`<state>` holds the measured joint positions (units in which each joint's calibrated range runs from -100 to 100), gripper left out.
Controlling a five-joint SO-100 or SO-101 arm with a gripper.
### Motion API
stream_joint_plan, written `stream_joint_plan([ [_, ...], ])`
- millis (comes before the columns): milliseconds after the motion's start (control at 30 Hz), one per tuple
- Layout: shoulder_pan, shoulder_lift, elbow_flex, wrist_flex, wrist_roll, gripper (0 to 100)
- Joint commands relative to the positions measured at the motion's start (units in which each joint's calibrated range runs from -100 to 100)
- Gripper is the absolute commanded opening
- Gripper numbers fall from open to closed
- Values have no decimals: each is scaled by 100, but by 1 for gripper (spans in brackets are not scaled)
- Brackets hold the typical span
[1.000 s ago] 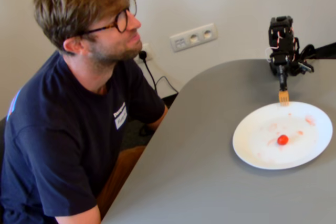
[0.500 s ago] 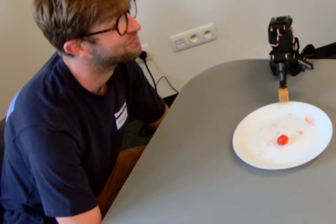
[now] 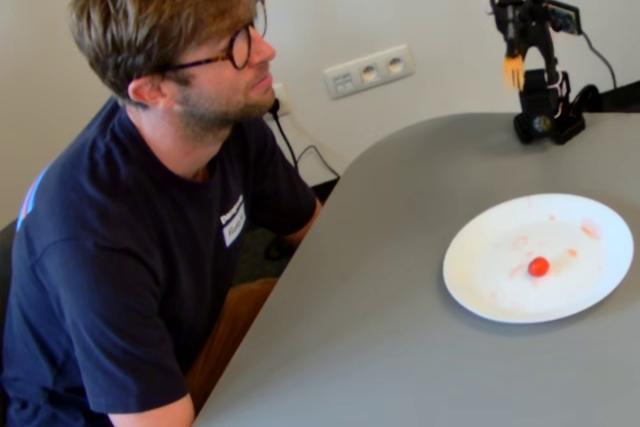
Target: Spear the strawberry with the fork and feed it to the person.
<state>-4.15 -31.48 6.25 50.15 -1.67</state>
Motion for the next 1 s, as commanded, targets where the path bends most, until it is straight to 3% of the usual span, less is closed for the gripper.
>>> stream_joint_plan([
  [0, 27, 1136, -769, -115, -258, 1],
  [200, 49, 2254, -724, -1055, -263, 1],
  [467, 460, 3728, -715, -1064, -379, 1],
  [967, 117, 4482, -201, -1072, -373, 1],
])
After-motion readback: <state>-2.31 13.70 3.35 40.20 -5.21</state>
